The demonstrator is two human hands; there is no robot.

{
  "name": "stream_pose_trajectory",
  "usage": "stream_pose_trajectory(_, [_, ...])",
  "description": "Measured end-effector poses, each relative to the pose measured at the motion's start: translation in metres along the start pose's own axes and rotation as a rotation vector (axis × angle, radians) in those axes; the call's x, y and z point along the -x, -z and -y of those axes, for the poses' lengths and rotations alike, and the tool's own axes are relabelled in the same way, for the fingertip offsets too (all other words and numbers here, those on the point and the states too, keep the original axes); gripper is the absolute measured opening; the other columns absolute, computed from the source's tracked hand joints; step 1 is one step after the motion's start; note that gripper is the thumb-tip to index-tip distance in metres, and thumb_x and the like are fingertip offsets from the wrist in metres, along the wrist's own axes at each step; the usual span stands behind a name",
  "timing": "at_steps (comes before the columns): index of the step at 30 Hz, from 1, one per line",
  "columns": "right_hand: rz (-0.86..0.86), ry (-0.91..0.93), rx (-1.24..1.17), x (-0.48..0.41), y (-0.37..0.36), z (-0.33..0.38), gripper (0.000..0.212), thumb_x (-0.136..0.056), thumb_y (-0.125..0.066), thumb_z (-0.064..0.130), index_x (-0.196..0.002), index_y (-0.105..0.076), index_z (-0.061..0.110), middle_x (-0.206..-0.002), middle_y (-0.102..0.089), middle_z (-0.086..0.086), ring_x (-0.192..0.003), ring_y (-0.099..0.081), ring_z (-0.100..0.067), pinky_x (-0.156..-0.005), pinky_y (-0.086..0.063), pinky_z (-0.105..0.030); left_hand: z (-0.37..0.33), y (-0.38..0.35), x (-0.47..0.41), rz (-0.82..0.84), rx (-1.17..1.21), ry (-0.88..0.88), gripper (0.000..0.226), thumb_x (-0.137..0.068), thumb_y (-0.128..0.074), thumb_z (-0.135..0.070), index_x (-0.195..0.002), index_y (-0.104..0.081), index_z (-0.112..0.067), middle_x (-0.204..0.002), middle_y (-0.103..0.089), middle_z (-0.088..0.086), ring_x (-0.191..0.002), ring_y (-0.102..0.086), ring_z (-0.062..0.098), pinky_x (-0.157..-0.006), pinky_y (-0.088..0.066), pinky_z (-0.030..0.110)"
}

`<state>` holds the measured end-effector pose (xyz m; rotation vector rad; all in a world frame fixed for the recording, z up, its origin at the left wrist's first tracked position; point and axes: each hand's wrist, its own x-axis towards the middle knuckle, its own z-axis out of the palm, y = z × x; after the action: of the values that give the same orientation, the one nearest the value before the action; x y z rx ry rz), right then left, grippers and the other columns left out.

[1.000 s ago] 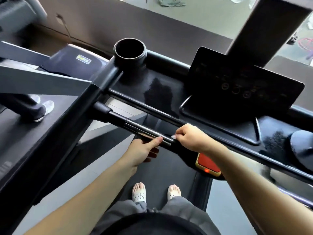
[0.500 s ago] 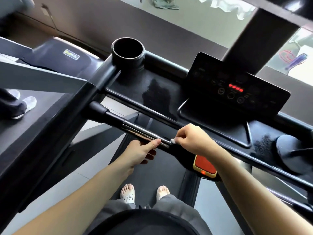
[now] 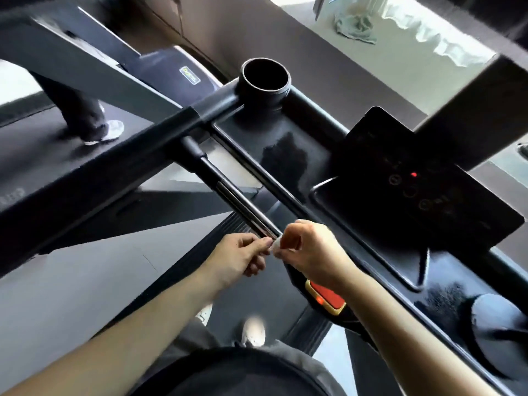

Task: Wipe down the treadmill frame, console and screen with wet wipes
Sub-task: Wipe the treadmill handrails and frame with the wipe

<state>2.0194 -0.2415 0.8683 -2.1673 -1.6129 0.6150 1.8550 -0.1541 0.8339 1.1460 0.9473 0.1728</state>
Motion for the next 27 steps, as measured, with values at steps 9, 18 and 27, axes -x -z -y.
stream_pose_trajectory(9, [-0.12, 0.117, -0.143, 0.021, 0.003, -0.02, 0.013, -0.084, -0.074, 0.009, -0.09, -0.073, 0.02, -0.082, -0.069, 0.01, -0.074, -0.064, -0.007, -0.068, -0.053, -0.027, 0.033, -0.055, 0.008, -0.427, 0.112, -0.136, 0.019, -0.094, -0.074, -0.02, -0.088, -0.068, -0.002, -0.068, -0.067, 0.006, -0.057, -0.059, 0.01, -0.055, -0.048, 0.023])
stream_pose_trajectory(18, [-0.161, 0.203, 0.073, 0.037, -0.006, -0.029, 0.027, -0.079, -0.081, 0.025, -0.103, -0.072, 0.018, -0.099, -0.063, 0.006, -0.097, -0.059, -0.018, -0.084, -0.05, -0.031, 0.041, -0.074, 0.009, -0.704, 0.302, -0.133, 0.01, -0.092, -0.07, -0.005, -0.088, -0.077, -0.011, -0.081, -0.076, 0.009, -0.071, -0.068, 0.013, -0.057, -0.054, 0.019])
stream_pose_trajectory(27, [-0.167, 0.212, -0.013, 0.036, -0.007, -0.035, 0.016, -0.083, -0.068, 0.016, -0.099, -0.072, 0.018, -0.097, -0.065, 0.007, -0.096, -0.062, -0.017, -0.084, -0.053, -0.037, 0.018, -0.09, 0.007, -0.511, 0.988, 0.107, 0.018, -0.092, -0.053, -0.012, -0.092, -0.069, -0.005, -0.078, -0.066, 0.012, -0.068, -0.062, 0.023, -0.068, -0.052, 0.031])
